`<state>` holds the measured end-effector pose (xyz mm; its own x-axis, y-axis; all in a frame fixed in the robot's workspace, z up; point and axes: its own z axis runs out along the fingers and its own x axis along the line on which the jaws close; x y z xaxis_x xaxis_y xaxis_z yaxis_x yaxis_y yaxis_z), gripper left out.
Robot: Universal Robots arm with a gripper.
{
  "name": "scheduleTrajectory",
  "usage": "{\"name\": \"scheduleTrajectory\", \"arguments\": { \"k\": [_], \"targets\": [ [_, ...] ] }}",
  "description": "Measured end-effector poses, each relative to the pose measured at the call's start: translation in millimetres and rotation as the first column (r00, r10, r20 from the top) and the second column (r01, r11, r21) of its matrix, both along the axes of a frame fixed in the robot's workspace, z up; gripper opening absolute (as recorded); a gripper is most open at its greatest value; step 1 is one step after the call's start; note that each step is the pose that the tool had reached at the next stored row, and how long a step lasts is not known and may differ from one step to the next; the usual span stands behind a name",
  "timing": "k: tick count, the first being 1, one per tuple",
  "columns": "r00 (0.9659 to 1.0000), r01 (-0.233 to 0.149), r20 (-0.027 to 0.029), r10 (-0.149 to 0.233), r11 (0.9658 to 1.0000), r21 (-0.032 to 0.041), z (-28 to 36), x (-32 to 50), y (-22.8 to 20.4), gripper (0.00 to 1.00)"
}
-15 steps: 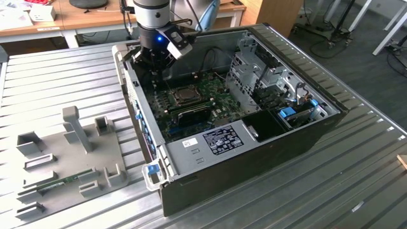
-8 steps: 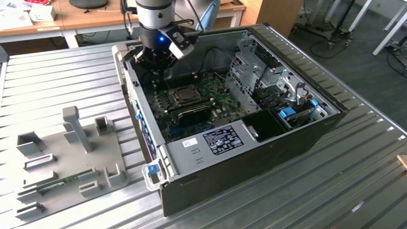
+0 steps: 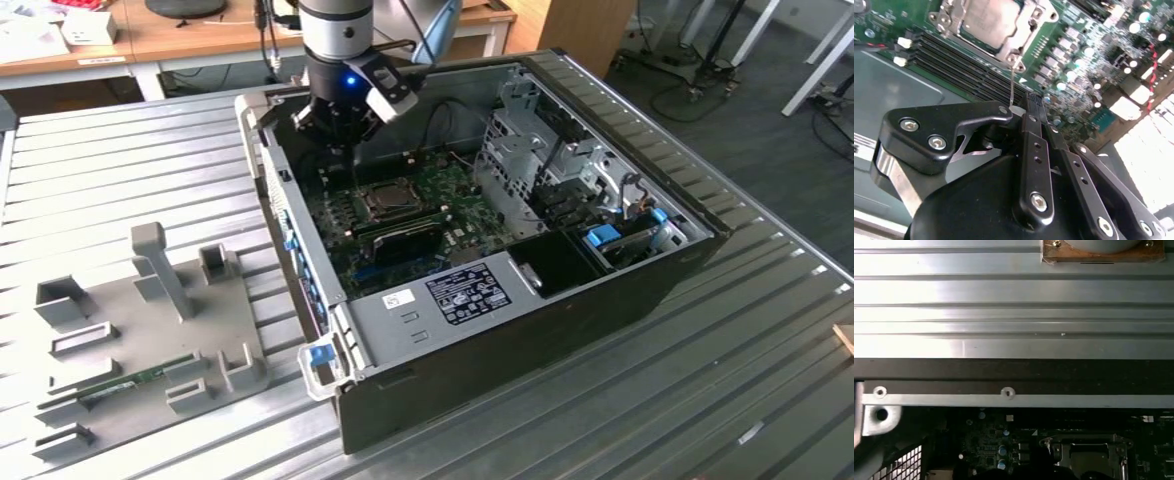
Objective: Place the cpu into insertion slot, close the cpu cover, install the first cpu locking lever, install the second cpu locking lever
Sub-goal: 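Install the first cpu locking lever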
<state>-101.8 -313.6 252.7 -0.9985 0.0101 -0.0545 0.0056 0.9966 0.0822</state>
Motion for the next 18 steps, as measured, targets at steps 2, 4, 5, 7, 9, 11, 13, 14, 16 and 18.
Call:
{"name": "scheduleTrajectory", "arguments": {
  "k": [2,4,5,7,9,11,13,14,16,18],
  "targets": [
    [1.0,0.0,0.0,0.0,1.0,0.0,-0.1,5.2,0.0,0.1],
    [1.0,0.0,0.0,0.0,1.0,0.0,-0.2,10.2,0.0,0.1],
    [1.0,0.0,-0.0001,0.0,1.0,0.0,-0.3,12.4,0.0,0.1],
    [1.0,0.0,0.0,0.0,1.0,0.0,-0.4,15.8,0.0,0.1],
    [1.0,0.0,0.0,0.0,1.0,0.0001,-0.4,17.3,-0.1,0.1],
    [1.0,0.0,0.0,0.0,1.0,0.0001,-0.5,17.4,-0.1,0.1],
    [1.0,0.0,0.0,0.0,1.0,0.0001,-0.5,17.4,0.0,0.1],
    [1.0,0.0,0.0,0.0,1.0,0.0002,-0.6,17.6,0.0,0.1],
    [1.0,0.0,0.0,0.0,1.0,0.0002,-1.1,18.9,0.0,0.1],
    [1.0,0.0,0.0,0.0,1.0,0.0001,-1.4,20.5,0.0,0.1]
  ]
}}
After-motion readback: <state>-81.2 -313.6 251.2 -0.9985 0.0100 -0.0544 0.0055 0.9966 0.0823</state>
